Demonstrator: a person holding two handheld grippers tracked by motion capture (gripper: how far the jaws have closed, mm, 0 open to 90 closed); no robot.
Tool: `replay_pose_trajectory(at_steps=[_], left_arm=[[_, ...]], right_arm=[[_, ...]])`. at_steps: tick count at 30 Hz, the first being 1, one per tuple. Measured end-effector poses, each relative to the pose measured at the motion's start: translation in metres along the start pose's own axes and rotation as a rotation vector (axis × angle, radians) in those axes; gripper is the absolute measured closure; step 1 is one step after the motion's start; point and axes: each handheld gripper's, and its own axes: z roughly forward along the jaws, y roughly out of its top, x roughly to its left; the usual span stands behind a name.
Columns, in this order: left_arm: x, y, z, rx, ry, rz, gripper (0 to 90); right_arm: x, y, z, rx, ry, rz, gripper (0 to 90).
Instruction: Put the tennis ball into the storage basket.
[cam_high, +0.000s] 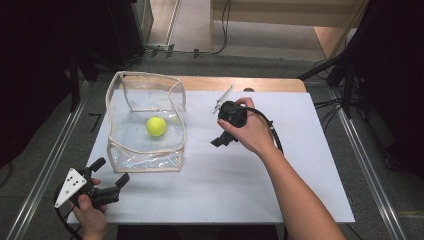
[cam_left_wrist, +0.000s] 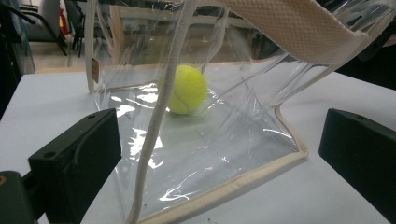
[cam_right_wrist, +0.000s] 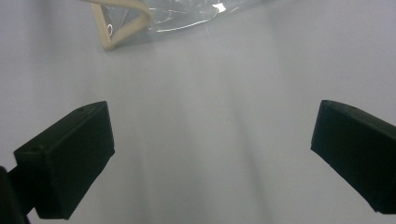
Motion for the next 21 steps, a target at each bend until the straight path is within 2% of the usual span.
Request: replay_pose_trajectory(at_steps=[7, 10, 14, 20, 21], left_arm=[[0.0, 0.0, 0.0, 0.0, 0.0, 0.001, 0.0], [0.0, 0.0, 0.0, 0.001, 0.0, 0.001, 0.0], [0.0, 0.0, 0.0, 0.001, 0.001, 0.001, 0.0], [0.0, 0.0, 0.0, 0.001, 0.0, 0.003, 0.0], [0.0, 0.0, 0.0, 0.001, -0.001, 0.003, 0.0]], right_arm=[[-0.002, -0.017, 0.0, -0.027, -0.003, 0.04, 0.0], [-0.003, -0.024, 0.0, -0.045, -0.012, 0.037, 0.0], [-0.004, -0.034, 0.001, -0.06, -0.019, 0.055, 0.0], [-0.005, -0.048, -0.001, -0.108, -0.035, 0.095, 0.0], [-0.005, -0.051, -0.001, -0.12, -0.034, 0.089, 0.0]])
